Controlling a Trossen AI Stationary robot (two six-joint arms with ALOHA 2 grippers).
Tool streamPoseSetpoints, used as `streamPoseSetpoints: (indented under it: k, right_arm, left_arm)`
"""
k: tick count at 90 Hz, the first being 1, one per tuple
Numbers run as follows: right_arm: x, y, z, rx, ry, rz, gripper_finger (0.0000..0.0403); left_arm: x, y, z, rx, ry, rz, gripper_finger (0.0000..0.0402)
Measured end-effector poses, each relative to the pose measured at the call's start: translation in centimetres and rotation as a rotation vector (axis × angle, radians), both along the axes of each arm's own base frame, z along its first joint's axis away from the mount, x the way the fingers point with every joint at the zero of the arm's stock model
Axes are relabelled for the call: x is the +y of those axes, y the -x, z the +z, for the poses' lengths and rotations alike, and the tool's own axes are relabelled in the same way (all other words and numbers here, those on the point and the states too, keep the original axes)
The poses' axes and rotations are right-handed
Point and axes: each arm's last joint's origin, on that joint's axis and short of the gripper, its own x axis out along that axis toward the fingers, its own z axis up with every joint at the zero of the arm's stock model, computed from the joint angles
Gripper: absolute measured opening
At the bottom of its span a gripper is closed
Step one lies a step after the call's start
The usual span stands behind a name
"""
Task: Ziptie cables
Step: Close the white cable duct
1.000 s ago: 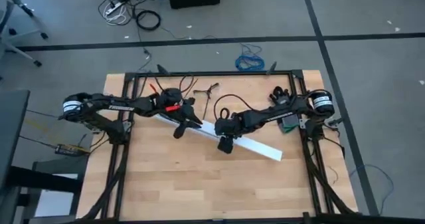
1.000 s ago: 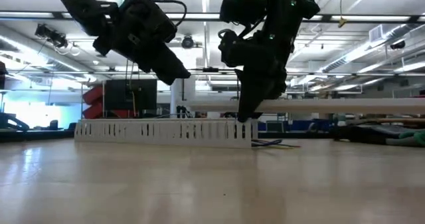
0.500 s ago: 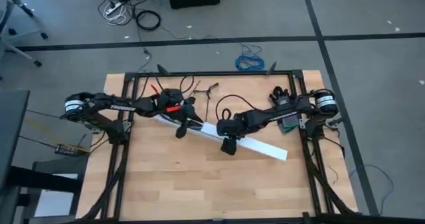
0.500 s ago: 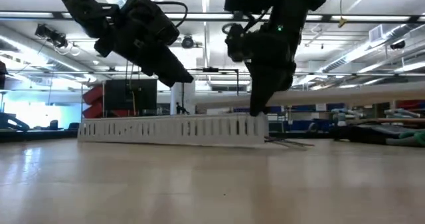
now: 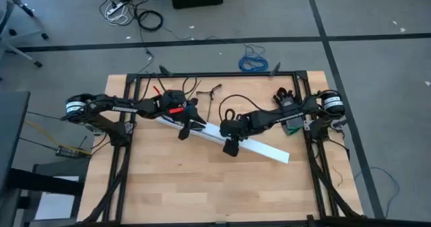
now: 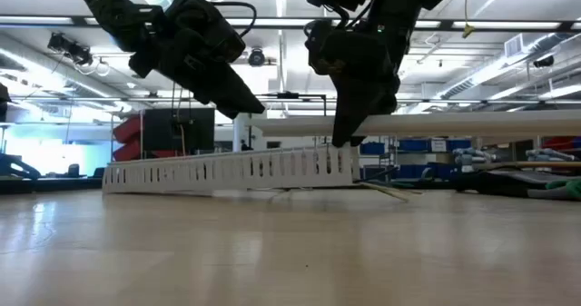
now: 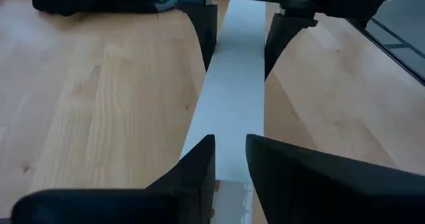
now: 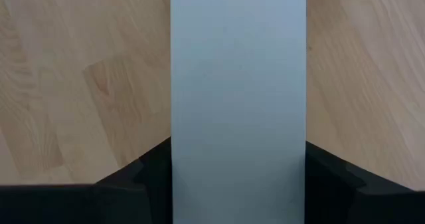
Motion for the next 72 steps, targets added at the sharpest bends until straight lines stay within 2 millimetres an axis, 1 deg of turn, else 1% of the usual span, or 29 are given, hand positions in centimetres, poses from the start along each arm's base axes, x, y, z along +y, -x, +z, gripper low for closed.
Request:
streamPoseSetpoints:
  k: [22, 72]
  right_arm:
    - [0.03, -0.38, 0.22, -0.041, 0.008, 0.022, 0.0227]
    - [-0.12, -0.38, 0.22, -0.037, 0.020, 0.038, 0.0226]
  left_arm:
    - [0.00, 0.01, -0.01, 0.001, 0.002, 0.001, 0.0078]
    - [0.00, 0.01, -0.01, 0.003, 0.006, 0.004, 0.0078]
